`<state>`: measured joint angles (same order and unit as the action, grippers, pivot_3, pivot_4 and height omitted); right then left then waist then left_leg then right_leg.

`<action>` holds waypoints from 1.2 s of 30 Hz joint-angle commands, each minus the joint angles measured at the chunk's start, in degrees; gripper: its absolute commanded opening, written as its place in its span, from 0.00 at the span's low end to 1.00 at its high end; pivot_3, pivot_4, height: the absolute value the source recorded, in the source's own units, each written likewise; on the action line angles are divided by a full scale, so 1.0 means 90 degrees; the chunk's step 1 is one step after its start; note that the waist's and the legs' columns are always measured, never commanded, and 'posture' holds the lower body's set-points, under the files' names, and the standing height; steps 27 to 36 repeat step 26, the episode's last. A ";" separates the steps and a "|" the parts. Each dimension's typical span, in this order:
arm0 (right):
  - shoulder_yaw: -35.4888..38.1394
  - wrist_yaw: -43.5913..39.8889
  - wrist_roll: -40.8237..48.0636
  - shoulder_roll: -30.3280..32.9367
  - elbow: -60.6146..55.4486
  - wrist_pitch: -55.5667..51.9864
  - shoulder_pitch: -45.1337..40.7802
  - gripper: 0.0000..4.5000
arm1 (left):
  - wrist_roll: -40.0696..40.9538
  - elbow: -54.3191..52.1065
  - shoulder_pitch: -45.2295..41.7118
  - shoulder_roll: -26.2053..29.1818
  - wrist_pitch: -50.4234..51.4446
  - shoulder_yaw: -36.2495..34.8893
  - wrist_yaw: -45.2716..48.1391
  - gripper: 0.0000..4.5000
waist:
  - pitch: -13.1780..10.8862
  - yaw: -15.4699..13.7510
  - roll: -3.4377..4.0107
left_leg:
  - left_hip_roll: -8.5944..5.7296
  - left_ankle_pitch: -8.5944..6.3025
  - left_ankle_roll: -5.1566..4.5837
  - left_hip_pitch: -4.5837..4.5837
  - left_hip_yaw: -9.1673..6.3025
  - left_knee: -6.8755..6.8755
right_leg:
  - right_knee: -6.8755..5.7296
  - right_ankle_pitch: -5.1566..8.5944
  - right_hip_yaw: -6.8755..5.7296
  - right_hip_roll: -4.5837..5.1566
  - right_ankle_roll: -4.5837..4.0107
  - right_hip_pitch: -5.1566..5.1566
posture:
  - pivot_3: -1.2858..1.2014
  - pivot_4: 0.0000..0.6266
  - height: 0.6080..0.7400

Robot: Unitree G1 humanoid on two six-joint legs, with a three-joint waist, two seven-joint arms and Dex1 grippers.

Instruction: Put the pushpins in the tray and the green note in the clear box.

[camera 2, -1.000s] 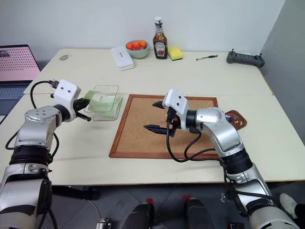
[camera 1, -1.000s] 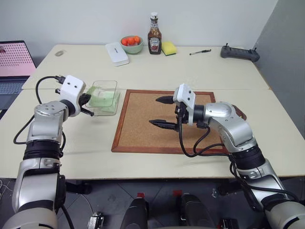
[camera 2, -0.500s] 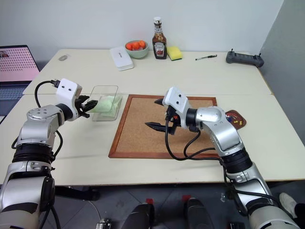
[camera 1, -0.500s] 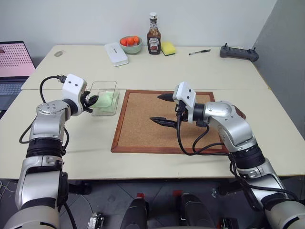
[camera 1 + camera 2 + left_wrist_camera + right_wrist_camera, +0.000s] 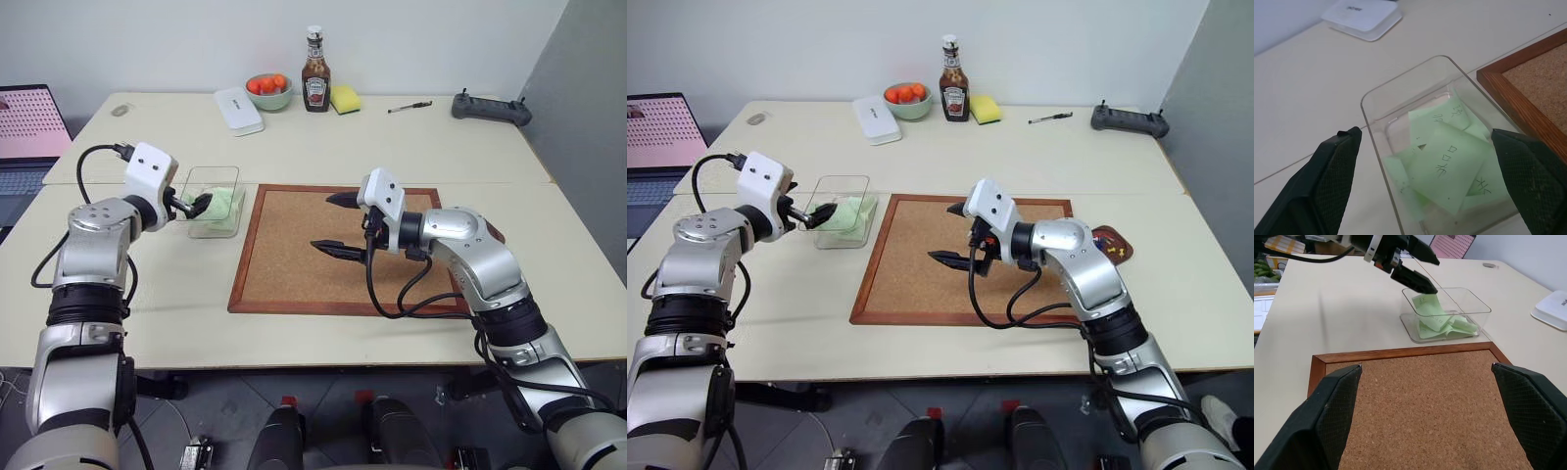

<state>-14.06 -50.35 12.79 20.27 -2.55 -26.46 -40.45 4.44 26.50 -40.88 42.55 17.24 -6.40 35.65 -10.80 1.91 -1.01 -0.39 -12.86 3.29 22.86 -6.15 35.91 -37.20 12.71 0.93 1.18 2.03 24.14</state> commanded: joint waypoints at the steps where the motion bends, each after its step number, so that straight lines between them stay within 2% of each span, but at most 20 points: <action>1: 0.0411 0.0146 0.0239 0.0054 -0.0367 -0.0036 0.0166 1.00 | 0.0229 -0.0904 0.0186 0.0123 -0.0286 -0.0367 0.0003 0.99 | 0.0000 -0.0005 0.0000 | 0.0000 0.0000 0.0000 0.0000 0.0000 0.0000 | 0.0000 0.0000 0.0001 0.0001 0.0000 0.0000 | 0.52 0.24 1.00; 8: 0.1498 0.0951 0.0529 -0.0086 -0.0952 0.0488 0.1172 1.00 | 0.1064 -0.3064 0.1140 -0.0607 0.0137 -0.0758 -0.0239 0.99 | 0.0000 -0.0028 0.0000 | -0.0003 0.0000 0.0000 0.0000 0.0000 0.0000 | 0.0003 0.0000 0.0001 0.0009 -0.0001 -0.0004 | 0.52 0.24 1.00; 14: 0.1855 0.1397 0.0427 -0.0238 -0.1056 0.1323 0.2320 1.00 | 0.1117 -0.4122 0.2087 -0.1406 0.0306 -0.0347 -0.0612 0.99 | 0.0002 -0.0020 -0.0003 | -0.0003 0.0000 0.0000 -0.0008 0.0008 0.0003 | 0.0002 -0.0001 0.0008 0.0008 0.0002 -0.0011 | 0.52 0.24 1.00; 17: 0.1855 0.1610 0.0356 -0.0302 -0.0941 0.1555 0.2684 1.00 | 0.1069 -0.4264 0.2573 -0.1737 0.0183 -0.0131 -0.0678 0.99 | 0.0002 0.0018 -0.0003 | 0.0001 0.0000 -0.0001 -0.0014 0.0014 0.0007 | -0.0008 -0.0004 0.0014 0.0003 -0.0001 -0.0009 | 0.52 0.24 1.00; 23: 0.1820 0.1803 0.0291 -0.0334 -0.0735 0.1813 0.2836 1.00 | 0.0739 -0.4134 0.3238 -0.1898 -0.0319 0.0098 -0.0741 0.99 | 0.0002 0.0034 -0.0003 | 0.0006 0.0001 -0.0002 -0.0034 0.0021 0.0007 | -0.0021 -0.0005 0.0020 -0.0005 -0.0006 -0.0016 | 0.52 0.24 1.00; 36: 0.1783 0.1829 0.0261 -0.0319 -0.0631 0.1885 0.2804 1.00 | 0.0751 -0.4054 0.3354 -0.1938 -0.0432 0.0050 -0.0784 0.99 | 0.0002 0.0018 -0.0003 | 0.0005 0.0001 -0.0002 -0.0035 0.0020 0.0008 | -0.0021 -0.0005 0.0020 -0.0005 -0.0006 -0.0018 | 0.52 0.24 1.00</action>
